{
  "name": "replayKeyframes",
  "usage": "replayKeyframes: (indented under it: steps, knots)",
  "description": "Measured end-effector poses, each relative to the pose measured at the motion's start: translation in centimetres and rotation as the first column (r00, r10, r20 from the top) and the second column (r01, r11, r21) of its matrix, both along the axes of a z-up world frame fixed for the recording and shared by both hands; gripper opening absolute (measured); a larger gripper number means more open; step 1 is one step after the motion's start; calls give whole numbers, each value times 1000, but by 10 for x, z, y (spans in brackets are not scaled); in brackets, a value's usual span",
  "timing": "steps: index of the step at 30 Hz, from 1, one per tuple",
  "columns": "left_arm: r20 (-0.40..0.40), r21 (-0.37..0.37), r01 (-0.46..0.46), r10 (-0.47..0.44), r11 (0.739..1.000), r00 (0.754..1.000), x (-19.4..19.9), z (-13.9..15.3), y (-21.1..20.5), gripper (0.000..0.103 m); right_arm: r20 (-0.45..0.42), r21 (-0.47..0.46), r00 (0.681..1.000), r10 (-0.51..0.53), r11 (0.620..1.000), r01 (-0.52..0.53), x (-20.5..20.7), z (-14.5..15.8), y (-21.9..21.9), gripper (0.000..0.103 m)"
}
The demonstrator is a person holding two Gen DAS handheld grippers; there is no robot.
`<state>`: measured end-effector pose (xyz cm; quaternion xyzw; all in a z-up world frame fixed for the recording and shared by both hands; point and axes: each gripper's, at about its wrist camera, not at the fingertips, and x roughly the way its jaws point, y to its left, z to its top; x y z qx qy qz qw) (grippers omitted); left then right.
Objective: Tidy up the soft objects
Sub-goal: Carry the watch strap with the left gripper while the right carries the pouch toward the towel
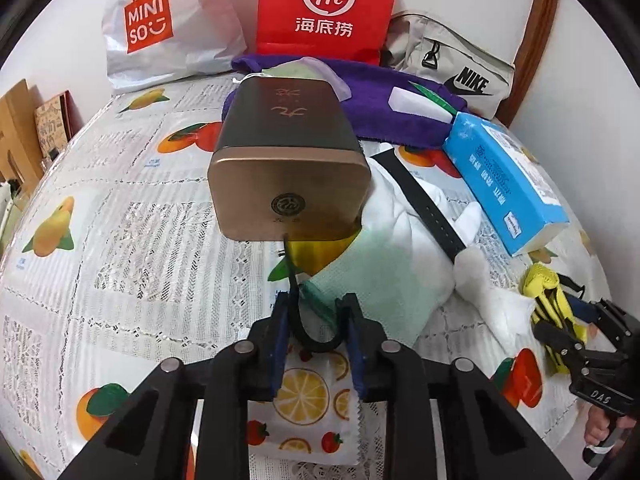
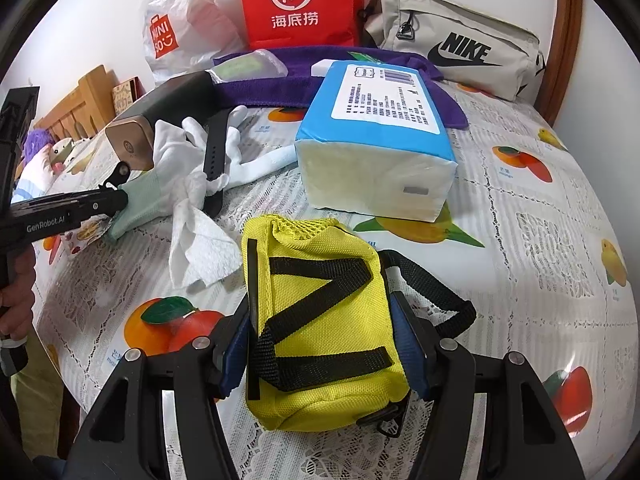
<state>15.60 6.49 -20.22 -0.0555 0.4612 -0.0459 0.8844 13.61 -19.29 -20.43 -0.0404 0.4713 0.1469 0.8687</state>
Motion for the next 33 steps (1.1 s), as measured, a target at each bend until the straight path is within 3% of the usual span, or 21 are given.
replayKeyframes:
  steps: [12,15,17,18,20,21,23,27,33]
  knots:
    - [4,-47,-2,2,999,1000,-18,14,10,19,2,-2,1000,0,1000,0,2,6,-1,60]
    - [10,-15,-24,24,1000,1000,-21,18,13,20,7,-7,1000,-7,1000,8,1,9,-4,60]
    - [11,70,-34,33,997,999,-22,18,10,20,8,-5,1000,-9,1000,9,0,12,-6,60]
    - [5,73,-33,33,997,999,-21,17,11,20,8,-7,1000,-9,1000,9,0,12,-6,60]
    - [-51,-115,-27,22,993,998,-20,12,25,20,9,-13,1000,-7,1000,7,-1,14,-6,60]
    - [-62,-124,-55,47,991,997,-21,10,29,20,8,-16,1000,-5,1000,5,-2,14,-6,60]
    - [-31,6,-75,76,997,997,-24,10,27,20,11,-20,1000,-3,1000,3,-4,15,-5,60]
    - [-38,-48,-82,80,995,996,-28,10,36,20,6,-22,1000,1,1000,-1,-6,14,-4,60]
    - [-15,-48,-84,84,995,996,-30,23,40,20,16,-14,1000,-10,1000,10,-9,22,-8,59]
